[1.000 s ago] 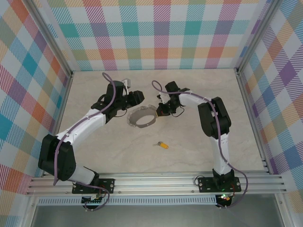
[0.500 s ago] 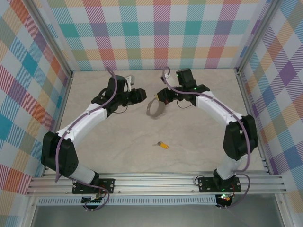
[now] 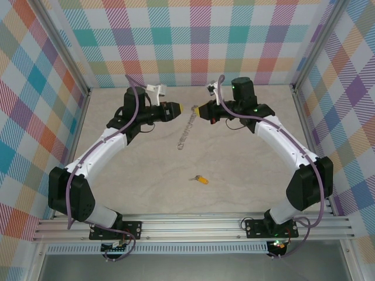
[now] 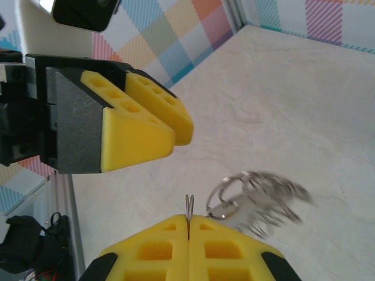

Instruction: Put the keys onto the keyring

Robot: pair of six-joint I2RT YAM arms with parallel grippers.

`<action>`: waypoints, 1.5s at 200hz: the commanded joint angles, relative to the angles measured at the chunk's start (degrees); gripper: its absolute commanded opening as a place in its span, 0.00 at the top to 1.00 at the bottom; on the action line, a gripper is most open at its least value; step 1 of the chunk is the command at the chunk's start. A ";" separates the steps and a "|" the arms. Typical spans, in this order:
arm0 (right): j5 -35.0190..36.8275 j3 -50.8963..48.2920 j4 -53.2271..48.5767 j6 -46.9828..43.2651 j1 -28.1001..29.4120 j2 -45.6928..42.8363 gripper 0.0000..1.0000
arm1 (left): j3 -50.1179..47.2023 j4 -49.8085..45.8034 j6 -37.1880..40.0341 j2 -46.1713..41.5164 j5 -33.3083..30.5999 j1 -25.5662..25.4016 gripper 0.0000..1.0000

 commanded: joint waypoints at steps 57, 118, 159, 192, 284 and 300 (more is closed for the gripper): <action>-7.07 -2.06 6.77 5.87 -0.32 -1.74 1.00 | -0.25 11.43 -4.79 -4.49 10.28 0.19 0.73; -10.80 -2.33 10.27 9.24 -0.50 -1.52 1.00 | -1.38 10.55 -4.03 -4.13 10.59 -0.08 0.73; -12.97 -2.68 13.14 11.92 -0.89 -1.61 1.00 | -1.46 10.64 -3.91 -3.73 12.05 -0.52 0.71; -13.86 -2.90 15.16 13.79 -1.19 -1.63 1.00 | -1.65 10.35 -3.64 -3.46 12.97 -1.18 0.69; -16.09 -4.06 20.46 18.62 -1.73 -1.52 1.00 | -1.46 9.32 -2.34 -1.88 12.40 -2.36 0.65; -16.36 -4.17 20.75 18.95 -1.81 -1.60 1.00 | -1.48 9.24 -2.15 -1.57 12.27 -2.37 0.65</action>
